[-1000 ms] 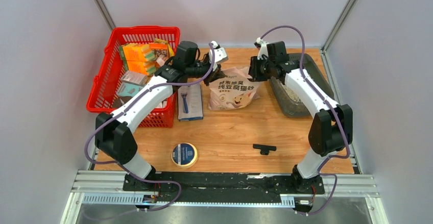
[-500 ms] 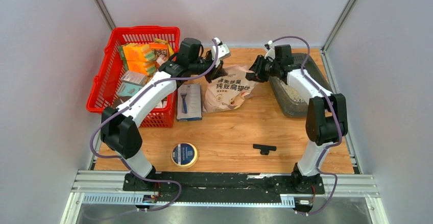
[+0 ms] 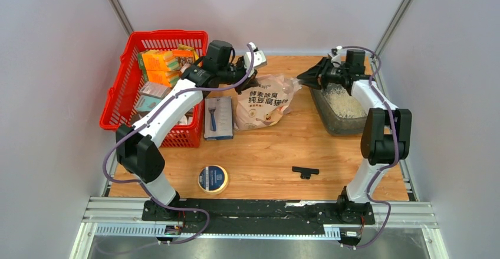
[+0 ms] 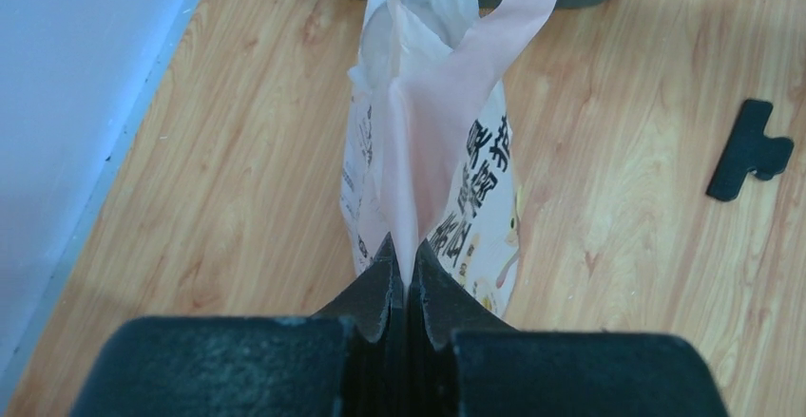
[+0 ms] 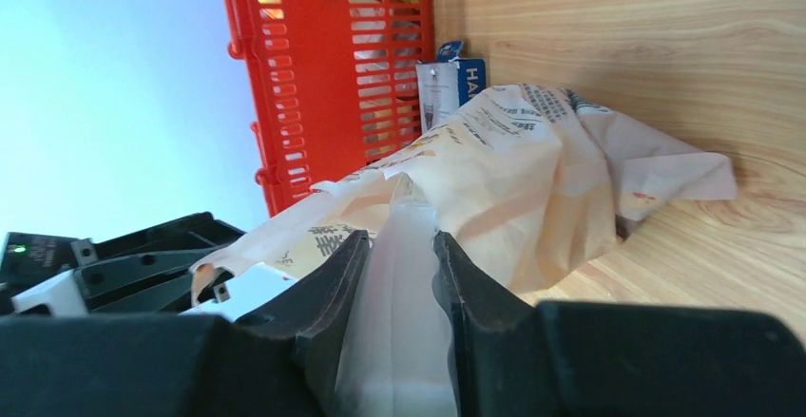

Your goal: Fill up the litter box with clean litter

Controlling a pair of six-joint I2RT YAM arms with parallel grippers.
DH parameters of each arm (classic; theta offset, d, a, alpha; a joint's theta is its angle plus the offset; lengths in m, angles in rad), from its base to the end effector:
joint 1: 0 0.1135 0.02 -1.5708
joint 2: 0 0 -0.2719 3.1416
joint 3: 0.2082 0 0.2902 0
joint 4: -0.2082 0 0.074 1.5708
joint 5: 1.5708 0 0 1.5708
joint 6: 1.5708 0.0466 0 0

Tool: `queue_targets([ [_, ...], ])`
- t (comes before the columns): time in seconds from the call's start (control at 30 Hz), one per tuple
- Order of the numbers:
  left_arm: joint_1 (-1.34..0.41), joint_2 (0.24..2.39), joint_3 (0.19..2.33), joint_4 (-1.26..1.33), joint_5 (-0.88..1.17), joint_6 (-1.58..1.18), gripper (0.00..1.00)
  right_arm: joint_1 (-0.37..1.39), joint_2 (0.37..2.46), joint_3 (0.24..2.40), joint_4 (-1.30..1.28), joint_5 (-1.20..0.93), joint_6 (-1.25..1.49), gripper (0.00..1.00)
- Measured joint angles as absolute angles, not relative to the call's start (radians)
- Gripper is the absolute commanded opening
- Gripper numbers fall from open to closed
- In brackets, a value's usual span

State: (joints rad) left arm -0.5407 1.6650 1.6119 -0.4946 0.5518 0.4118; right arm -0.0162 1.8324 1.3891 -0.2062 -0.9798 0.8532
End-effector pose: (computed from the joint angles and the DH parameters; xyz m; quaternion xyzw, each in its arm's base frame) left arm 0.3555 -0.2419 0.3698 0.5032 0.6845 -0.2674 0.4547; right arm 0.4527 0.0314 0.2481 0.1432 0.8050 0.5445 0.1871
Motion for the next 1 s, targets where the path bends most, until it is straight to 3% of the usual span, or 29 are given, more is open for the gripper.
queue_targets([
  [0.33, -0.555, 1.706, 1.702, -0.585, 0.540, 0.560, 0.00, -0.167, 1.801, 1.249, -0.051, -1.139, 1.016, 0.00],
  [0.73, -0.566, 1.717, 1.724, -0.617, 0.532, 0.642, 0.00, -0.211, 1.769, 1.204, 0.199, -1.275, 1.148, 0.00],
  [1.0, -0.574, 1.717, 1.724, -0.622, 0.526, 0.646, 0.00, -0.247, 1.766, 1.054, 0.425, -1.301, 1.269, 0.00],
])
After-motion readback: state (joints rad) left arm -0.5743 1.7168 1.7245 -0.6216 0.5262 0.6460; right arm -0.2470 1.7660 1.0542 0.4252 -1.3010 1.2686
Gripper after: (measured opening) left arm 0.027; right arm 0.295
